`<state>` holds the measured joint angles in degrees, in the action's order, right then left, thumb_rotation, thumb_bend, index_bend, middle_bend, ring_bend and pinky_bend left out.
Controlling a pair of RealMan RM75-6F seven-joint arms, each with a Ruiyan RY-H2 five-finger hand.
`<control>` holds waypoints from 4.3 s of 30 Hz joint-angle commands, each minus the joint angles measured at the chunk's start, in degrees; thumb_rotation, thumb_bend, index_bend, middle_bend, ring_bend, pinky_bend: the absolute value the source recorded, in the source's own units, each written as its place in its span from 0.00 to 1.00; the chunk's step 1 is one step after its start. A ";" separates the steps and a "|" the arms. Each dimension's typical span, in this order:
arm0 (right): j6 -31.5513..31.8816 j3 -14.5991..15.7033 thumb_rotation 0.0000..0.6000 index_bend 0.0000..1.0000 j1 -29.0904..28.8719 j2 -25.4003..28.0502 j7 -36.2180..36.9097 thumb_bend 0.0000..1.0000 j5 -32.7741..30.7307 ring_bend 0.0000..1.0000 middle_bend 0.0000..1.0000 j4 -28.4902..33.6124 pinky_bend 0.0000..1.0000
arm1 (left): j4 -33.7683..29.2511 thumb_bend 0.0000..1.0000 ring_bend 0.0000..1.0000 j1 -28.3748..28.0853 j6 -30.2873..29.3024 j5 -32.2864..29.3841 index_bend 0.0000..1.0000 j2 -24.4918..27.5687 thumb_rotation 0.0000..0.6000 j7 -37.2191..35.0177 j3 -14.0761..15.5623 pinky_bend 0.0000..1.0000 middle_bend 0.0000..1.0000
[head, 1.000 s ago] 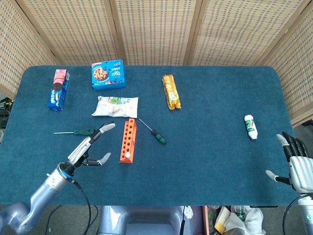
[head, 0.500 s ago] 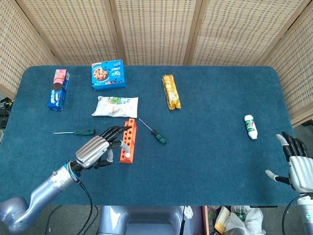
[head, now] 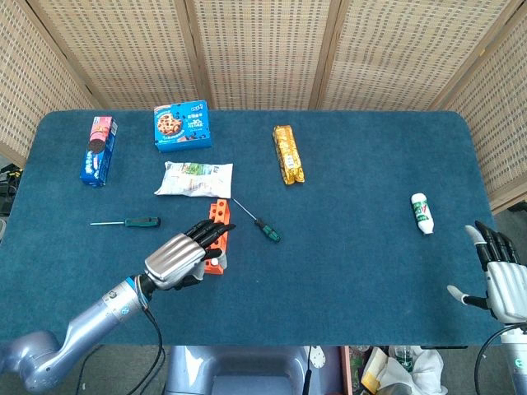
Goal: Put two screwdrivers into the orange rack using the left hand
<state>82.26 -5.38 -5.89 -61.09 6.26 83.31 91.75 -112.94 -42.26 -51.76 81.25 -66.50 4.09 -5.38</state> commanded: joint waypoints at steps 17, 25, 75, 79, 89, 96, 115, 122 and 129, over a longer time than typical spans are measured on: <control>0.10 -0.08 1.00 0.00 0.06 0.00 -0.03 0.00 -0.17 0.00 0.00 -0.04 0.00 | 1.73 1.00 0.00 -1.10 1.83 -4.82 0.48 -2.55 1.00 0.96 -0.07 0.00 0.00; 0.04 -0.15 1.00 0.00 0.08 0.03 -0.02 0.00 -0.38 0.00 0.00 0.03 0.00 | 1.65 1.00 0.00 -1.01 1.44 -5.04 0.48 -1.99 1.00 0.86 -0.16 0.00 0.00; -1.38 -0.48 1.00 0.00 -0.56 -0.87 -1.84 0.00 -1.80 0.00 0.00 -0.34 0.00 | 41.90 0.00 0.00 1.42 3.27 -25.29 0.41 -16.88 1.00 3.35 -3.92 0.00 0.00; -1.52 -0.49 1.00 0.00 -0.61 -0.90 -1.84 0.00 -1.90 0.00 0.00 -0.44 0.00 | 43.92 0.01 0.00 1.51 4.43 -24.89 0.42 -18.07 1.00 2.61 -3.63 0.00 0.00; -1.63 -0.60 1.00 0.00 -0.65 -0.86 -1.58 0.00 -2.11 0.00 0.00 -0.56 0.00 | 47.51 0.12 0.00 1.39 5.68 -26.02 0.46 -20.11 1.00 3.61 -3.91 0.00 0.00; -1.82 -0.54 1.00 0.00 -0.69 -0.85 -1.58 0.00 -2.18 0.00 0.00 -0.56 0.00 | 51.34 0.14 0.00 1.19 7.32 -27.52 0.46 -22.56 1.00 3.96 -4.28 0.00 0.00; -2.42 -0.62 1.00 0.00 -0.93 -1.05 -1.76 0.00 -2.68 0.00 0.00 -0.85 0.00 | 57.28 0.17 0.00 0.73 10.50 -28.15 0.49 -26.15 1.00 3.65 -5.27 0.00 0.00; -2.54 -0.61 1.00 0.00 -0.95 -0.99 -1.53 0.00 -2.74 0.00 0.00 -0.84 0.00 | 57.42 0.31 0.00 0.78 10.16 -28.17 0.58 -26.52 1.00 4.10 -5.68 0.00 0.00; -2.59 -0.62 1.00 0.00 -0.95 -0.93 -1.35 0.00 -2.77 0.00 0.00 -0.80 0.00 | 57.10 0.37 0.00 1.02 10.21 -28.41 0.62 -26.39 1.00 4.45 -5.88 0.00 0.00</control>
<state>79.68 -6.00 -6.84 -62.02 4.92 80.54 90.95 -55.74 -41.28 -41.55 52.84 -92.96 8.57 -11.22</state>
